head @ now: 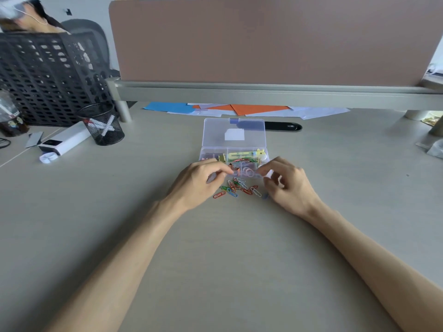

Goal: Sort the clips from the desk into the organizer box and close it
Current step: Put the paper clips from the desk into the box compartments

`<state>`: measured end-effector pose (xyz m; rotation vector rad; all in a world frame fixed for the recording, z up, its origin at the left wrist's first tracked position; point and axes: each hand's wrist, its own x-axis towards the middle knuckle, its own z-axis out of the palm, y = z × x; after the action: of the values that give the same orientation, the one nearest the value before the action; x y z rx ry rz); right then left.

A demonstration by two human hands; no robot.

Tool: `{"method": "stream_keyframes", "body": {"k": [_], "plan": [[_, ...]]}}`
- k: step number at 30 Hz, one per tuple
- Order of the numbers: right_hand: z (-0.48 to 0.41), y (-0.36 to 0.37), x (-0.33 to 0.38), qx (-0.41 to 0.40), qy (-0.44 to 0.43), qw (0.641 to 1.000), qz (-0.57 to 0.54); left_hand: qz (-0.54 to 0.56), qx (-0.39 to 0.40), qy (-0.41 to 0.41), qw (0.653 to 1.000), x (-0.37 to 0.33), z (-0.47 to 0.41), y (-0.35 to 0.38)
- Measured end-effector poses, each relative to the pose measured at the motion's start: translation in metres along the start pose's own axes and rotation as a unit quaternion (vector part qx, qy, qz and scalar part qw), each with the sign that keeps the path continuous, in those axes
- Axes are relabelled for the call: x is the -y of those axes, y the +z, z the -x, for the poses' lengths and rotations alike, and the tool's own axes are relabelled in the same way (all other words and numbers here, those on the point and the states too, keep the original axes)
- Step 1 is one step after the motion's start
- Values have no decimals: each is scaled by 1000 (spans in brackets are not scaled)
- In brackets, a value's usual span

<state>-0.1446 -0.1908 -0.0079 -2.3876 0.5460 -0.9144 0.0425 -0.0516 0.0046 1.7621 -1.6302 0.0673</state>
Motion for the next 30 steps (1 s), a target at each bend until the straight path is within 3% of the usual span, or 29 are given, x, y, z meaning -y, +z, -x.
{"method": "stream_keyframes", "body": {"k": [10,21,30], "plan": [[8,-5,1,99,54,993,22,-11,44,-53,998,13,24,5],[-4,12,12,125,-20,989,81,-38,57,-56,996,12,15,17],[-8,10,17,138,8,990,9,9,39,-58,998,15,16,19]]}}
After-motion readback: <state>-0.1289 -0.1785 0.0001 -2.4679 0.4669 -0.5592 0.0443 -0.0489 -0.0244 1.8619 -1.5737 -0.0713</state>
